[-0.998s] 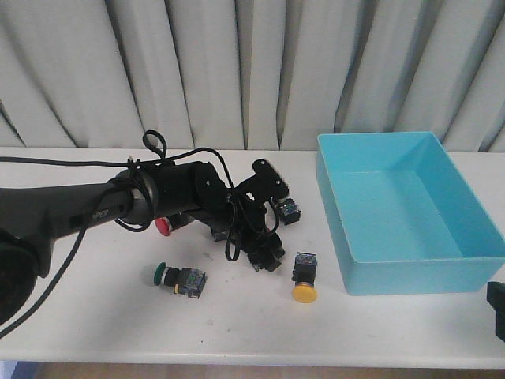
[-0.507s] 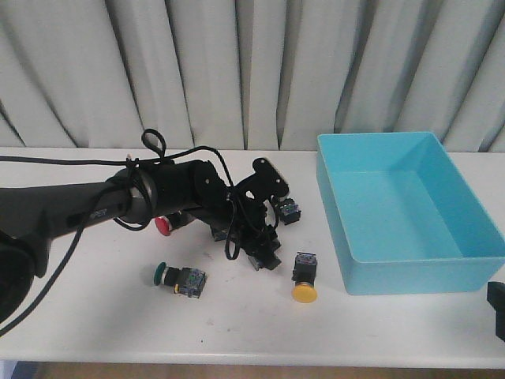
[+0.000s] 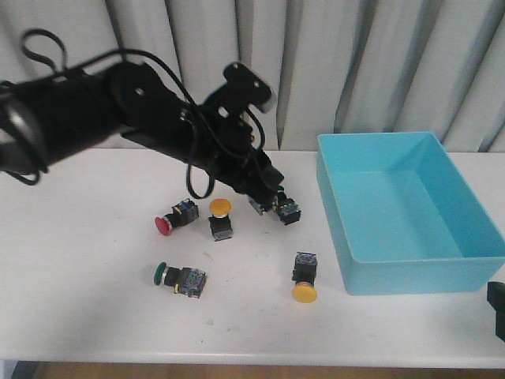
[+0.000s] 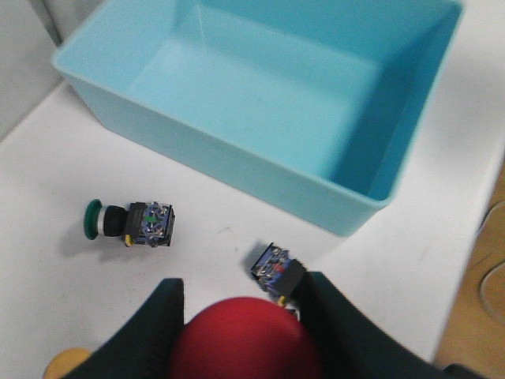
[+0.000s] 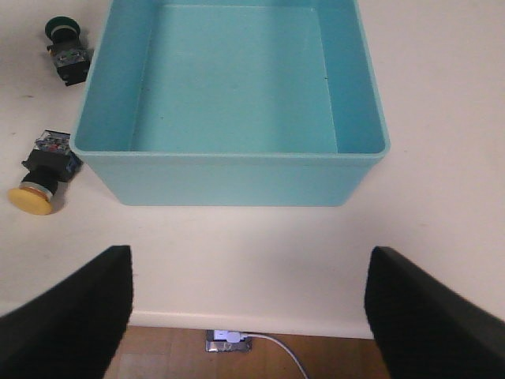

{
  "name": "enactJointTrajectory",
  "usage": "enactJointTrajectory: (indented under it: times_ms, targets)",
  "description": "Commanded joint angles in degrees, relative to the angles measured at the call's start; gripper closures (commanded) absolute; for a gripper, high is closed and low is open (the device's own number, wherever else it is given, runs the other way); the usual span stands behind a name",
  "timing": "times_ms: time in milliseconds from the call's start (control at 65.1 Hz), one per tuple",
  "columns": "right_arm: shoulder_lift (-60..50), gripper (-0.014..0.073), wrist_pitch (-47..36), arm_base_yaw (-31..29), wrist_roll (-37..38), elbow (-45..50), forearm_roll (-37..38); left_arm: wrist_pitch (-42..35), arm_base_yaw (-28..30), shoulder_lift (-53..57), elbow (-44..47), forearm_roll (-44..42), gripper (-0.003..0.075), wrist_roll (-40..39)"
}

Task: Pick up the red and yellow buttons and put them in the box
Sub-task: 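Lift the red button with the left gripper toward the right gripper, then grasp the red button's switch body with the right gripper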

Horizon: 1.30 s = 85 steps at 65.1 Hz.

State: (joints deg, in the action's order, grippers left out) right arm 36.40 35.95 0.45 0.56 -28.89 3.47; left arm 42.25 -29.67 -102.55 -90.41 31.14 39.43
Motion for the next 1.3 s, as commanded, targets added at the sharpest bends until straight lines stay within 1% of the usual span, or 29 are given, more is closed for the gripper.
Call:
enactJointTrajectory:
  times_ms: [0, 61, 276, 368, 461, 507, 553, 629, 721, 829, 967, 1029, 1105, 1136, 1289]
  targets:
    - [0.3, 0.0000, -3.3, -0.3, -0.6, -1.6, 0.5, 0.7, 1.4, 8.4, 0.3, 0.9, 0.0528, -4.0]
    - [0.3, 0.0000, -3.3, -0.3, -0.6, -1.6, 0.5, -0.2, 2.4, 12.1, 3.5, -0.1, 0.0528, -4.6]
    - [0.3, 0.0000, -4.1, -0.3, -0.6, -1.6, 0.3, -6.5, 5.5, 23.5, 20.5, -0.3, 0.0528, -6.1]
    - [0.7, 0.0000, -3.3, -0.3, -1.2, -1.6, 0.4, -11.0, 5.8, 27.6, 27.1, 1.7, 0.0528, -7.4]
    - [1.6, 0.0000, -3.1, -0.2, -5.2, -1.6, -0.7, -15.0, 5.8, 30.4, 32.7, 5.5, 0.0528, -7.4]
    - [2.4, 0.0000, -3.8, -0.2, -8.6, -1.6, -3.5, -16.0, 5.7, 30.9, 34.4, 7.6, 0.0528, -7.4]
    - [3.2, 0.0000, -4.4, -0.2, -14.6, -1.7, -7.8, -15.9, 5.7, 31.0, 35.6, 9.3, 0.0528, -7.3]
    - [5.0, 0.0001, -3.5, -0.2, -26.6, -2.3, -17.2, -15.3, 5.6, 30.5, 36.4, 12.5, 0.0528, -5.7]
    - [8.2, 0.0006, -1.1, -0.2, -39.9, -3.9, -28.1, -14.3, 5.0, 29.8, 36.4, 18.7, 0.0528, -1.8]
    - [12.5, 0.0027, 1.2, -0.2, -50.3, -6.1, -37.6, -11.8, 4.4, 29.1, 36.4, 29.3, 0.0528, 5.6]
    - [17.2, 0.0055, 4.7, 0.1, -57.6, -8.7, -44.6, -6.4, 4.4, 28.7, 36.4, 43.6, 0.0528, 14.8]
    - [18.9, 0.0062, 5.1, 2.4, -59.1, -9.7, -45.6, -4.8, 4.5, 28.6, 36.4, 48.0, 0.0528, 17.2]
    - [21.1, 0.0066, 3.3, 8.4, -59.8, -11.2, -44.3, -3.7, 4.5, 28.6, 36.4, 51.8, 0.0528, 19.0]
    - [21.6, 0.0065, 2.5, 9.9, -59.7, -11.8, -43.5, -3.7, 4.5, 28.6, 36.4, 52.5, 0.0528, 19.2]
    - [23.6, 0.0067, -1.0, 22.4, -59.3, -14.8, -42.3, -3.5, 4.5, 28.6, 36.4, 53.2, 0.0528, 19.2]
